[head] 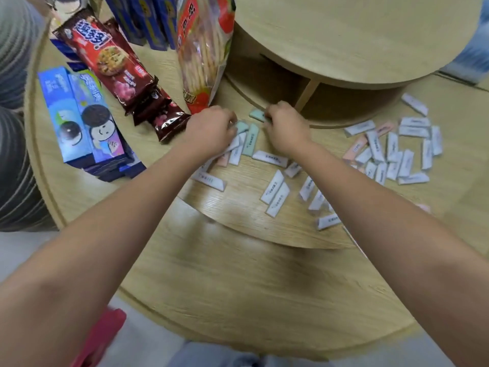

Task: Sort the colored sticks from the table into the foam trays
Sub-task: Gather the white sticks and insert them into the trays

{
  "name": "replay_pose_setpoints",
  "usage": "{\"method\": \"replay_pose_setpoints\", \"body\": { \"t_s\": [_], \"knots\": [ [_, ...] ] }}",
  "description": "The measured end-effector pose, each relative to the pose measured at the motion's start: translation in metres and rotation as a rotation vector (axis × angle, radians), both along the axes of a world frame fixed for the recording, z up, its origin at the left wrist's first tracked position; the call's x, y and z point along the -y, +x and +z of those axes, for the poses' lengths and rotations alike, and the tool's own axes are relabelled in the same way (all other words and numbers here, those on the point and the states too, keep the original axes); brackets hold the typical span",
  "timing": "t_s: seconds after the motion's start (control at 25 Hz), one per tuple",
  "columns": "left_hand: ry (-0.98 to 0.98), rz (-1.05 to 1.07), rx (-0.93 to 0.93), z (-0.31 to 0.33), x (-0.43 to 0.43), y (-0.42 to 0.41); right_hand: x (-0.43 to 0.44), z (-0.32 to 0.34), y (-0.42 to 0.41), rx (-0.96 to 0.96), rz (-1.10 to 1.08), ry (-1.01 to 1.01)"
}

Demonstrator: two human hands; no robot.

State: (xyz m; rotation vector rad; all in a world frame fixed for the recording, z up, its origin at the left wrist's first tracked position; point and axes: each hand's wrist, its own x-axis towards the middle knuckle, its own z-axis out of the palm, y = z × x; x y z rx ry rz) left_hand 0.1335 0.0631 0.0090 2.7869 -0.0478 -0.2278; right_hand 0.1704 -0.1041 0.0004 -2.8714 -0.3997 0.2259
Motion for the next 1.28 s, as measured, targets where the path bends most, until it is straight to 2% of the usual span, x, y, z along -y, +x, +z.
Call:
{"method": "replay_pose_setpoints", "body": {
  "t_s": [0.2,0.36,0.48,0.56,0.68,0.84,1.0,1.28],
  "knots": [
    [0.111,-0.088,-0.006,-0.01,0.0,0.013,-0.011,-0.012,0.002,0.111,0.025,-0.217],
    [0.047,-0.068,-0.076,-0.011,0.0,0.012,-0.015,-0.007,0.002,0.098,0.063,-0.375],
    [-0.117,0.058,-0.087,-0.002,0.002,0.009,-0.013,-0.004,-0.003,0.099,0.113,-0.407],
    [-0.211,0.109,-0.087,0.001,0.009,0.005,-0.009,0.0,-0.007,0.112,0.102,-0.382],
    [-0.205,0.087,-0.064,-0.002,0.029,0.0,0.004,0.012,-0.016,0.155,0.034,-0.27],
    [-0.043,0.155,-0.049,-0.007,0.059,0.006,0.031,0.028,-0.032,0.125,-0.123,-0.046],
    [0.244,0.143,-0.091,-0.015,0.077,0.01,0.055,0.03,-0.041,0.081,-0.204,0.031],
    [0.253,0.225,-0.083,-0.019,0.077,0.003,0.075,0.019,-0.056,0.013,-0.239,0.133]
  ]
}}
